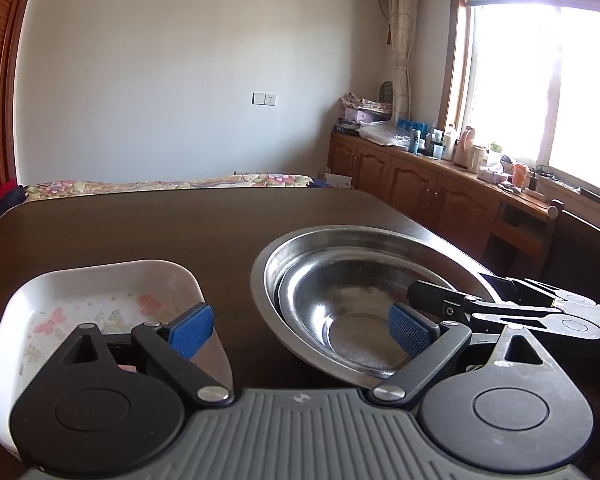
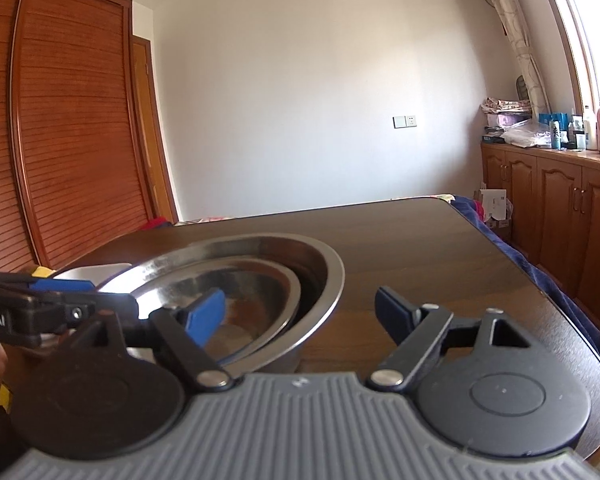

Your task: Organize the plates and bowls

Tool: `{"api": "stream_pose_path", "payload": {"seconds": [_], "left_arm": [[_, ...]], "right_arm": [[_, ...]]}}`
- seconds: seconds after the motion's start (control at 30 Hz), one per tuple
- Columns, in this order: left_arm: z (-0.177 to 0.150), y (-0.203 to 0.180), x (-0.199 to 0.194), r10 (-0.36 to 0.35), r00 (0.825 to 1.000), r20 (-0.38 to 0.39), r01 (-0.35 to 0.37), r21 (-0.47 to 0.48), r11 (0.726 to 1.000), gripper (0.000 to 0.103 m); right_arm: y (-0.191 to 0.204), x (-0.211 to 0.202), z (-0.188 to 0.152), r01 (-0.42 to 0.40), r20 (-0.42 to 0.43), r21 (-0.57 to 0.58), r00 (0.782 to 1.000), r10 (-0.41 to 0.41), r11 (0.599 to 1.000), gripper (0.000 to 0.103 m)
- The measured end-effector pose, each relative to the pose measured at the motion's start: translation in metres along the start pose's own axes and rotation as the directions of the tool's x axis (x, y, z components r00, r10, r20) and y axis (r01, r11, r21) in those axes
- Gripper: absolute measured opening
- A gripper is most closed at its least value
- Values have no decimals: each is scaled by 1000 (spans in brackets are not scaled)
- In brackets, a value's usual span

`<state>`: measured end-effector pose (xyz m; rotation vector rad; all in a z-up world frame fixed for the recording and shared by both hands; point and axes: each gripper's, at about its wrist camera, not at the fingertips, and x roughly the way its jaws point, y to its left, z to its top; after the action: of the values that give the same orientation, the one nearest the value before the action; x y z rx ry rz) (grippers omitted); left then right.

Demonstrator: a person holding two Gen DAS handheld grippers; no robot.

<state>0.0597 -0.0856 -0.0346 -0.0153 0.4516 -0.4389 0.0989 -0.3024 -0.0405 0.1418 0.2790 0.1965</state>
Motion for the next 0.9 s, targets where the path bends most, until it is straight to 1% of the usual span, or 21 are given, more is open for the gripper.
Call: {"api": "stream_pose_path", "payload": {"seconds": [0.13,0.23,0.27,0.3,0.37,0.43,0.47,0.5,0.53,0.6,0.67,0.73,0.8,0.87,0.9], "left_arm": [[0,-2,1,6,1000,-5,-6,10,1000,92],[3,-4,2,6,1000,-5,-6,16,1000,82],[2,-4,3,-1,1000,-10,1,13,1000,77],[2,-3,3,-8,1000,-16,8,6,1000,74],[2,-3,4,-13,1000,-20,13,4,1000,73],[2,-4,5,-13,1000,-26,13,12,1000,66],[2,-4,6,-15,999,-30,15,12,1000,59],[2,-4,6,-17,999,-32,17,11,1000,56],[1,-4,6,-18,999,-33,19,10,1000,55],[0,-5,7,-15,999,-33,15,9,1000,51],[0,-4,7,-10,999,-33,10,8,1000,49],[0,-4,7,-6,999,-32,7,6,1000,46],[-1,-3,6,-4,1000,-30,4,4,1000,43],[-1,-2,5,-6,1000,-29,6,-1,1000,41],[-1,-3,5,-5,1000,-28,5,-1,1000,41]], "right_arm": [[2,-1,0,-1,-9,9,1000,1,1000,82],[2,-2,0,-4,-13,20,1000,4,1000,82],[3,-2,0,-6,-14,27,1000,7,1000,82],[2,-2,-1,-7,-16,32,1000,8,999,82],[2,-3,-1,-5,-15,35,1000,6,999,81],[1,-3,0,-1,-15,42,1000,2,999,78],[0,-3,1,-3,-15,44,1000,4,999,74],[0,-3,1,-4,-15,45,1000,4,999,70],[1,-3,1,-4,-15,45,1000,5,999,68],[0,-3,1,-4,-15,48,1000,5,999,60],[0,-2,2,-4,-14,47,1000,4,999,55],[1,-2,2,-4,-14,43,1000,5,999,52],[1,-2,2,-10,-14,41,1000,11,999,45],[2,-2,2,-11,-14,39,1000,11,999,42],[2,-2,2,-9,-14,38,1000,9,999,41]]}}
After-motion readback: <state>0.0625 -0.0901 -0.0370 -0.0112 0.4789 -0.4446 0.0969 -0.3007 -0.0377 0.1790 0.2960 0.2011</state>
